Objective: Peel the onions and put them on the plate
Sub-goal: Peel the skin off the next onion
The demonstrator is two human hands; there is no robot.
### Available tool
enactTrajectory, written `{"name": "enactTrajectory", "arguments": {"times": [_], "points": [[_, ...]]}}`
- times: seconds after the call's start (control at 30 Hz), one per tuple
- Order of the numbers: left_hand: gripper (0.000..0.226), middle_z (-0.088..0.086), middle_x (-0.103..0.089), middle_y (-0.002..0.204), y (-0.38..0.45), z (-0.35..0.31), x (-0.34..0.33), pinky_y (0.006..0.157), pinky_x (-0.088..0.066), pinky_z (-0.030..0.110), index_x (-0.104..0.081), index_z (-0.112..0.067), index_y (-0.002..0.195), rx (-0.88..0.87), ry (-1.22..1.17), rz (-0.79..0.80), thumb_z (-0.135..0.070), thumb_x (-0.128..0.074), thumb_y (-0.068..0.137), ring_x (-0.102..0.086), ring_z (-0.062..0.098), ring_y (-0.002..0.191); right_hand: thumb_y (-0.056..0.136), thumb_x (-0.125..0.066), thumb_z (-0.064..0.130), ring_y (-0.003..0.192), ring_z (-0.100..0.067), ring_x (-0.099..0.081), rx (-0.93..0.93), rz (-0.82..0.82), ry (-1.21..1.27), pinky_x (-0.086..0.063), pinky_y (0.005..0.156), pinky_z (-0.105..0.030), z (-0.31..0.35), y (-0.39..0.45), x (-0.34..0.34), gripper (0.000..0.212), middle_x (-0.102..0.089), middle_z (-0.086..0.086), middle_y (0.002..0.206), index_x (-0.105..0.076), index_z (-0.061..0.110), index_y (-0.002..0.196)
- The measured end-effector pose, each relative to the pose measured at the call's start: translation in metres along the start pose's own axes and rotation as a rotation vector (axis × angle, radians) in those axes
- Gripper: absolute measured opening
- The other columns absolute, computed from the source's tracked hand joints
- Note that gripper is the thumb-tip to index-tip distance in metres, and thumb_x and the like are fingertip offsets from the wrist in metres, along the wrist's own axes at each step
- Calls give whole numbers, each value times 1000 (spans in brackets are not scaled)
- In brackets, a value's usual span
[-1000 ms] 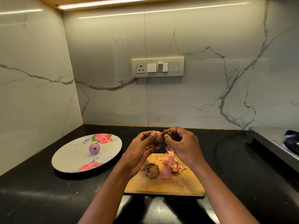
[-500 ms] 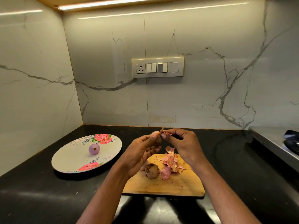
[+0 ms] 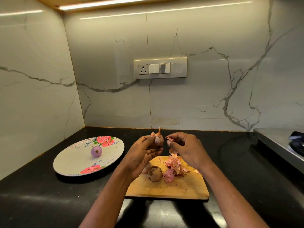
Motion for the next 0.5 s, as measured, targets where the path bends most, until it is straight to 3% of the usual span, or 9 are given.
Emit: {"name": "enactTrajectory", "arguments": {"times": [0.07,0.17,0.33,0.5], "points": [[30,17,-67,110,0,1,1,77,-57,28,-60,-8,120,-8,24,-23,-30,-52,102,-70,21,90,94,-67,34,98,-4,-67,-9,51,-42,-51,71,-8,0,-1,0,25,-71,11,106,-70,28,118],[30,17,-66,112,1,1,2,77,-57,28,-60,-9,120,-26,77,-45,-32,-54,100,-69,22,92,95,-65,37,98,-1,-64,19,-12,-29,-50,70,-7,5,-2,1,25,-69,12,108,-70,27,117],[36,14,-69,110,2,5,0,79,-57,27,-62,-11,119,-67,156,-38,-34,-63,91,-72,22,95,92,-69,31,91,8,-63,80,-131,5,-49,70,-6,11,-4,-6,14,-71,20,93,-77,29,104],[47,14,-69,113,2,5,2,82,-59,29,-62,-9,119,-95,174,-31,-36,-67,81,-72,24,99,90,-72,28,89,8,-64,53,-135,64,-51,69,-9,6,-4,-8,9,-72,19,85,-78,32,96]]}}
Point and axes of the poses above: each hand's wrist, its own y-axis towards the middle knuckle, its own x-axis out of the back of the hand, z = x × y, the point moved 1 cm from there along y, towards the middle knuckle
